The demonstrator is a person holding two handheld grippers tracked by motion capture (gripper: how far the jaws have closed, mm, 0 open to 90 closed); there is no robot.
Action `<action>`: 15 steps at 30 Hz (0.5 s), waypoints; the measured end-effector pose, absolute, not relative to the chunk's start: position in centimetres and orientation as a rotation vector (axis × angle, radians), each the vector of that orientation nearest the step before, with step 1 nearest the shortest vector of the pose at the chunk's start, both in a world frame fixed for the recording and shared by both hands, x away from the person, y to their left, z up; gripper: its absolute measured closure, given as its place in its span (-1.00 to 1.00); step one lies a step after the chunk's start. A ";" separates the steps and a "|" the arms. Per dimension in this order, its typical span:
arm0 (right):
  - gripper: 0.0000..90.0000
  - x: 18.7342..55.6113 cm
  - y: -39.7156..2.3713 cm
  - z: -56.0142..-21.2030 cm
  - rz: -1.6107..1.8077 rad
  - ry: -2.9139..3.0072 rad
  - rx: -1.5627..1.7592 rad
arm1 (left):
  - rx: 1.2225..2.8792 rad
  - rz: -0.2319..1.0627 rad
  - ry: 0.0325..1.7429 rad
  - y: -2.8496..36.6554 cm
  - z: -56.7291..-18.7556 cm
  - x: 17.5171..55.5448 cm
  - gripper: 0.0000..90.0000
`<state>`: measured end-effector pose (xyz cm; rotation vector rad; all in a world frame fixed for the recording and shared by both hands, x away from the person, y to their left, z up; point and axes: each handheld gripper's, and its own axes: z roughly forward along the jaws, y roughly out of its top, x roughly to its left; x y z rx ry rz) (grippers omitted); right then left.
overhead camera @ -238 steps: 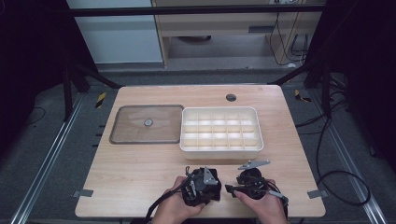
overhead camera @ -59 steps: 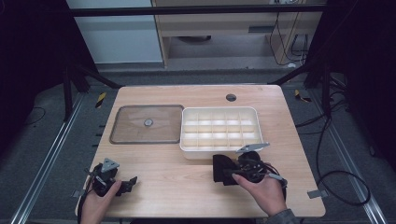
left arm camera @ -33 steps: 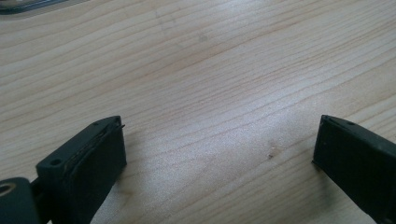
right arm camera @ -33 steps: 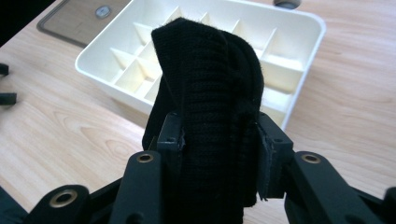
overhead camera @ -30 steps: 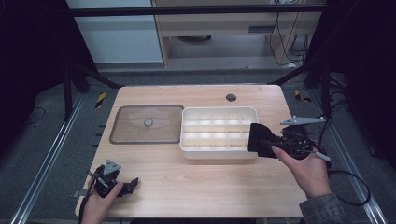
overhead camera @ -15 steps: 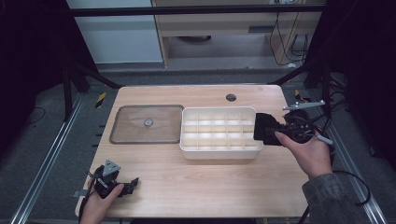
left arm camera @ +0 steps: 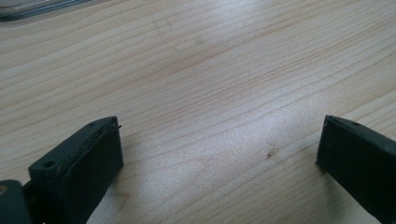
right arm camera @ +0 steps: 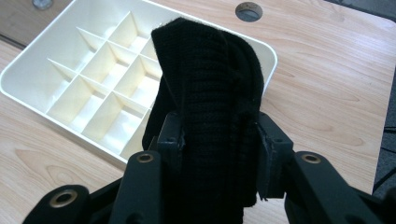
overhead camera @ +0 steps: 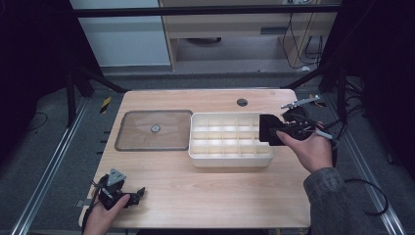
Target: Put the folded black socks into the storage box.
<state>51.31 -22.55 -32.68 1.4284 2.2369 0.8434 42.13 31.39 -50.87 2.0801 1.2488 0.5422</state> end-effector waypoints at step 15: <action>0.36 53.5 -22.1 -35.2 0.717 2.296 1.441 | 2.081 0.540 1.247 31.4 -50.9 42.0 -1.00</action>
